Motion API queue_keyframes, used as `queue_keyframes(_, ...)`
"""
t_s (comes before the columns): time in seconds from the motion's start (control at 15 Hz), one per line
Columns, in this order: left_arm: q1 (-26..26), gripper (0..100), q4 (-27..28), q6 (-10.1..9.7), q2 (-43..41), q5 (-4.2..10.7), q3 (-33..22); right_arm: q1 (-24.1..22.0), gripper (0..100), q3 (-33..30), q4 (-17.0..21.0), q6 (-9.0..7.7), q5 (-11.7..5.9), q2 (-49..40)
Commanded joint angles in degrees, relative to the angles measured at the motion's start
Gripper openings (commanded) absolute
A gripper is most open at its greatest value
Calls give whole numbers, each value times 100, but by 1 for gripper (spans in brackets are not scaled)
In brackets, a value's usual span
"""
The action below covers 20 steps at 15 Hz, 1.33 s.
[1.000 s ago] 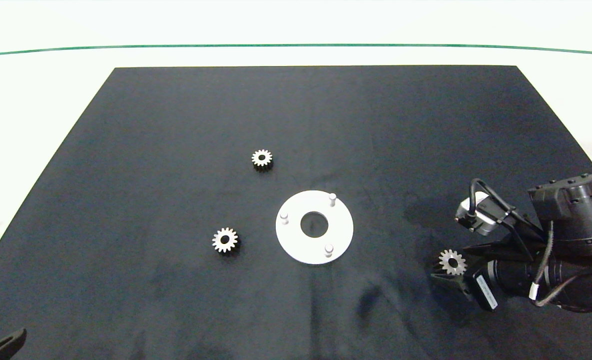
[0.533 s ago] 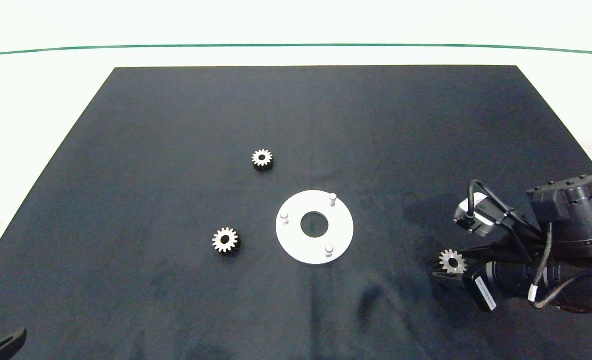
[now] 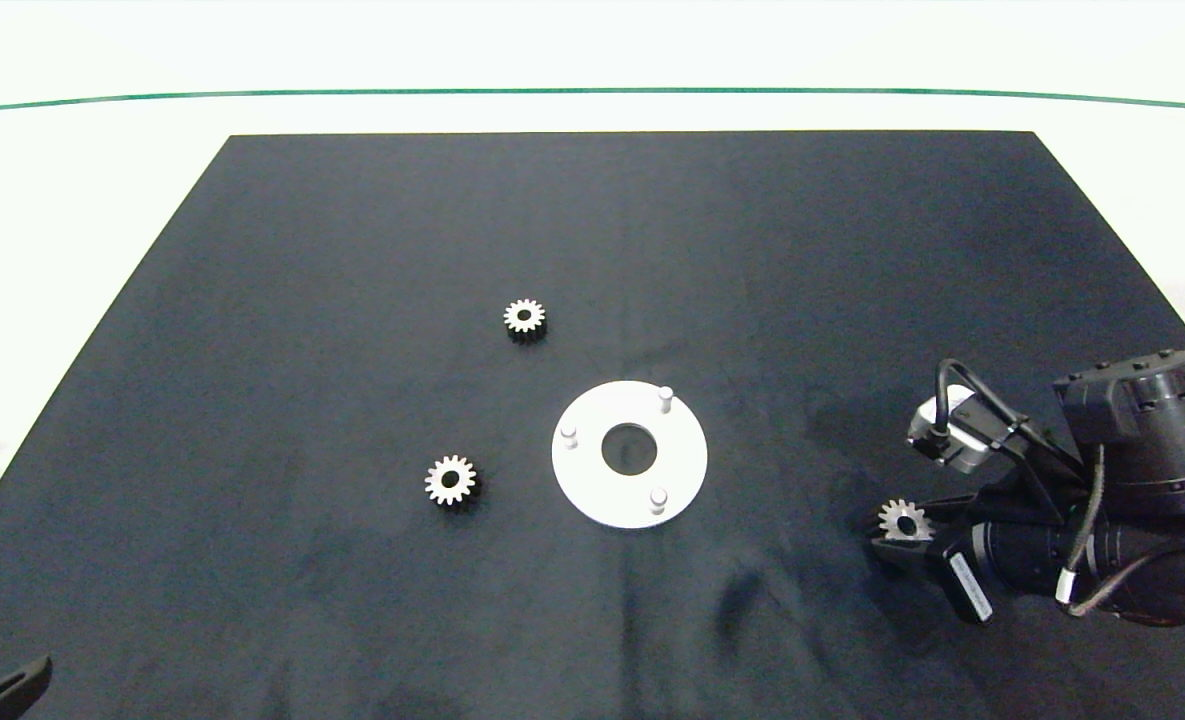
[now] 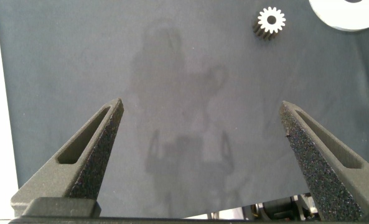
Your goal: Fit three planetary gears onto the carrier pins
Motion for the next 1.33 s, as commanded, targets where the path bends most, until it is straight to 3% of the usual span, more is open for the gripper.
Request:
queue_keyframes(0.07,1,100,14,2,-5,1,8,-7,43,7,-4,-11,-1,-4)
queue_keyframes(0.6,1,100,14,2,-5,1,17,-7,26,-1,-4,-11,-10,32)
queue_keyframes(1.0,1,100,14,11,-5,1,26,125,22,-564,146,-28,-1,-206)
queue_keyframes(1.07,1,100,14,11,-5,1,26,221,22,-748,348,-19,8,-250)
queue_keyframes(1.2,1,100,14,11,-14,1,35,485,22,-1285,1104,51,17,-311)
queue_keyframes(1.33,-8,100,14,11,-101,1,70,925,22,-1645,1429,323,17,-232)
